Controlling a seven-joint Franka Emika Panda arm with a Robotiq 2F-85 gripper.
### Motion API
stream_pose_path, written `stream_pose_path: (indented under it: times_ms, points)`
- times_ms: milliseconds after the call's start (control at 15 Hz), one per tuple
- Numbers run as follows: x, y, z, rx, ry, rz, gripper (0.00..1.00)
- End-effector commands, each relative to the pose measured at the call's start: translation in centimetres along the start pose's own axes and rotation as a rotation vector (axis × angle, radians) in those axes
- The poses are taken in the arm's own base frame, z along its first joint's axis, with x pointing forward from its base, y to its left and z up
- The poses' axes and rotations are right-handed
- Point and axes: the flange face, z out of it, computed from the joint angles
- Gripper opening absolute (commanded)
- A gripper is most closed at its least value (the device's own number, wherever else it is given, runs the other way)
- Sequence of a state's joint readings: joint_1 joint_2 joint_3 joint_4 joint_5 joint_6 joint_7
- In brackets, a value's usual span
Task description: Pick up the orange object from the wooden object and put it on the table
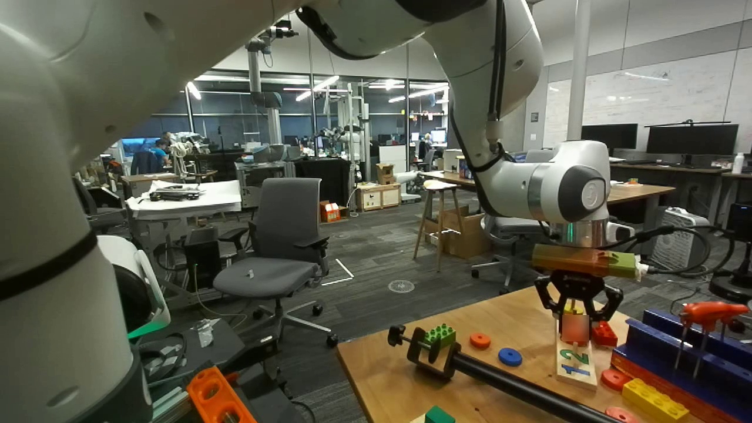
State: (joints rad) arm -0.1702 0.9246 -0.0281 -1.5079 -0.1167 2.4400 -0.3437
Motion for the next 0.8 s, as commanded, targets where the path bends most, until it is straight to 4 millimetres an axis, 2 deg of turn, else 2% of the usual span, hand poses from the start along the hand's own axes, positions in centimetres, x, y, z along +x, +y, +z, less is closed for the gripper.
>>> stream_pose_path:
  times_ms: [0, 467, 733]
  points:
    - [-0.5, -0.6, -2.1, -0.008, 0.01, 0.017, 0.23]
    - [-0.8, -1.8, -6.0, -0.013, 0.028, 0.04, 0.23]
    - [-1.0, -4.0, -7.4, 0.027, 0.019, 0.004, 0.23]
